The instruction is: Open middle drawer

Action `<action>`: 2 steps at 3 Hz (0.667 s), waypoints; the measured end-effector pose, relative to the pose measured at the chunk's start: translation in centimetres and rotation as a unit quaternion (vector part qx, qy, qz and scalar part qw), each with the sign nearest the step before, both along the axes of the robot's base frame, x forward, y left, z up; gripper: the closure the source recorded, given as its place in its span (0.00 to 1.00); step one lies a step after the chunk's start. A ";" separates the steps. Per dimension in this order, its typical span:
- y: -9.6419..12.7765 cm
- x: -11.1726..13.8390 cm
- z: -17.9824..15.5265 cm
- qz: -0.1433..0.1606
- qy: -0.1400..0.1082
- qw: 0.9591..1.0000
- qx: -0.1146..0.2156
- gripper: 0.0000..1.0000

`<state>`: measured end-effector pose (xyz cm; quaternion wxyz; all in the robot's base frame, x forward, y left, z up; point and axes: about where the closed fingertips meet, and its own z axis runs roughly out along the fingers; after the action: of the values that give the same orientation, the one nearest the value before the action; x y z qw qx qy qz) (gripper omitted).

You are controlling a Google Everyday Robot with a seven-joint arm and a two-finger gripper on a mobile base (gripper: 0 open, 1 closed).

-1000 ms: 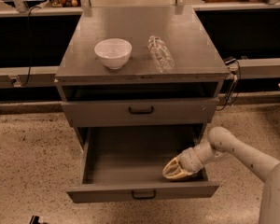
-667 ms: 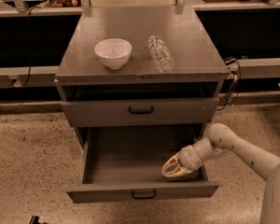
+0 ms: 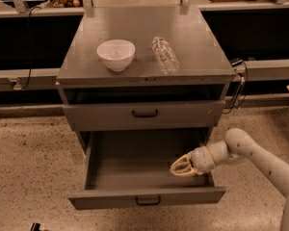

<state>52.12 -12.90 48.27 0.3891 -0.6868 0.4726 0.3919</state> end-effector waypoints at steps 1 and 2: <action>-0.6 0.0 1.6 -0.024 -0.004 0.999 0.044 0.81; -0.3 0.0 1.5 -0.022 -0.003 0.999 0.044 0.59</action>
Offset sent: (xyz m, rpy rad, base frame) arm 0.0000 -0.0051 0.0142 0.0774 -0.0076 -0.0415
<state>52.10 -13.24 49.79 0.4287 -0.6598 0.4684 0.4018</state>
